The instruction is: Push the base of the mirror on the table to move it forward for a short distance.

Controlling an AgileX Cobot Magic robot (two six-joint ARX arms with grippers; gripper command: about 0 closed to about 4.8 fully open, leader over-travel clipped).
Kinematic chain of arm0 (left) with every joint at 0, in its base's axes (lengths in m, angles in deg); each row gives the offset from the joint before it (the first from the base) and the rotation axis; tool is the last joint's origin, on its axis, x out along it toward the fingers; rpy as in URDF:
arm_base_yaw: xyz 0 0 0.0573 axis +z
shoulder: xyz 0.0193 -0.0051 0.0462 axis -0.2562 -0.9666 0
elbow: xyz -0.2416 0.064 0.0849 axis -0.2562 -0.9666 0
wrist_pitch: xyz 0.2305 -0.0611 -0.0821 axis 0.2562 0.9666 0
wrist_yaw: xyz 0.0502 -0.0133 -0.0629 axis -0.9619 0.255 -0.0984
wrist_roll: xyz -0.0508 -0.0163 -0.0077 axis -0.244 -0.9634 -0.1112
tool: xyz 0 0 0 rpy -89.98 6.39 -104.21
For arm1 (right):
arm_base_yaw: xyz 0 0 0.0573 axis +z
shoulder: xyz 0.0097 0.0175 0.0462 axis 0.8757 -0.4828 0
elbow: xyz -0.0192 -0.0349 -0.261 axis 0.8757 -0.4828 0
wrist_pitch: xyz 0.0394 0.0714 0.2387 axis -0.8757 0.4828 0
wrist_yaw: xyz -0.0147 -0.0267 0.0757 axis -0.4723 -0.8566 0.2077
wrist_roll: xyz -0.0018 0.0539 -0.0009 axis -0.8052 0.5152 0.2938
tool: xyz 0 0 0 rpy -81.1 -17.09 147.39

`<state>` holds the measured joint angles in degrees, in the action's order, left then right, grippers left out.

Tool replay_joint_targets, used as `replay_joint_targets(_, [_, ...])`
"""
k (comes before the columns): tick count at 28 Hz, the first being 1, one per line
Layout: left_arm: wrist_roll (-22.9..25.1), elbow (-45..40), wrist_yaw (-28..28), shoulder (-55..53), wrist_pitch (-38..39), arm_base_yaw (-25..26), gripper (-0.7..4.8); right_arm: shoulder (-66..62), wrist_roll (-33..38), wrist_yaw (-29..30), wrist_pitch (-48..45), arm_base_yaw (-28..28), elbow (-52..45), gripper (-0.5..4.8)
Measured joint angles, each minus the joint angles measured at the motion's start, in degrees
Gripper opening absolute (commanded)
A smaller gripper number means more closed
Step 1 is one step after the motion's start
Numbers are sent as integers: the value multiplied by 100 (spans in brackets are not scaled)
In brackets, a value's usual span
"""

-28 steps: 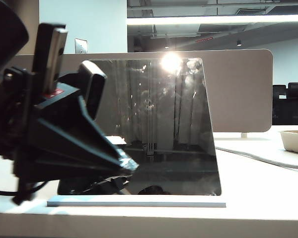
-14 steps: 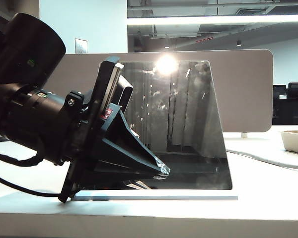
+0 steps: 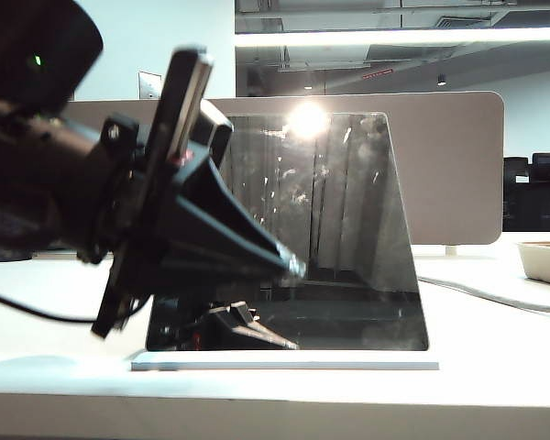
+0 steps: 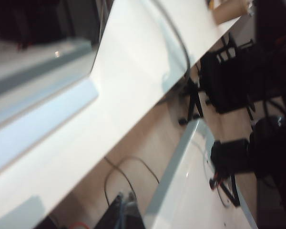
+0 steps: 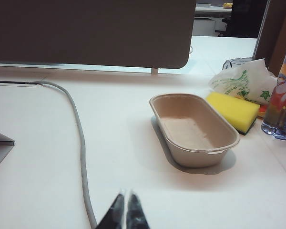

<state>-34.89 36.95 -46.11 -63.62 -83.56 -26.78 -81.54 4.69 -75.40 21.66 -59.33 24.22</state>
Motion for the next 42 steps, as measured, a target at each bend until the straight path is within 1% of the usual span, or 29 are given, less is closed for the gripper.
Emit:
replay_joint_targets(4, [4, -4, -411, 273, 55, -111, -1, 0, 0, 0, 2, 0, 0, 22])
replay_joint_targets(6, [39, 0, -496, 446, 48, -258, -1, 0, 0, 0, 2, 0, 0, 22])
replay_joint_targets(8, [55, 0, -820, 586, 52, -520, -1, 0, 0, 0, 0, 0, 0, 22])
replay_joint_targets(14, [142, 2, -2413, 911, 48, -1569, -1, -2, 0, 0, 2, 0, 0, 22])
replay_joint_targets(17, [197, 28, -3574, 911, 166, -2142, -1, -2, 0, 0, 2, 0, 0, 22])
replay_joint_targets(18, [177, 77, -3891, 911, 321, -2280, -1, -2, 0, 0, 0, 0, 0, 22])
replay_joint_targets(20, [52, 297, -4645, 907, 927, -2568, -1, -2, 0, 0, 0, 0, 0, 22])
replay_joint_targets(23, [-114, 706, -5556, 905, 1906, -2841, -1, -2, 0, 0, 2, 0, 0, 22])
replay_joint_targets(25, [-149, 951, -6028, 896, 2483, -2920, -1, -2, 0, 0, 0, 0, 0, 22])
replay_joint_targets(27, [-144, 1126, -6262, 883, 2879, -2907, -1, 0, 0, 0, 0, 0, 0, 22])
replay_joint_targets(30, [-127, 1217, -6332, 857, 3244, -2881, -1, 0, 0, 0, 2, 0, 0, 22])
replay_joint_targets(33, [-186, 1239, -6236, 767, 3528, -2892, -1, 0, 0, 0, 0, 0, 0, 22])
replay_joint_targets(38, [-424, 1362, -5987, 439, 3847, -2894, -1, 0, 0, 0, 0, 0, 0, 22])
replay_joint_targets(42, [-413, 1622, -5941, 90, 3906, -2889, -1, 0, 0, 0, 2, 0, 0, 22])
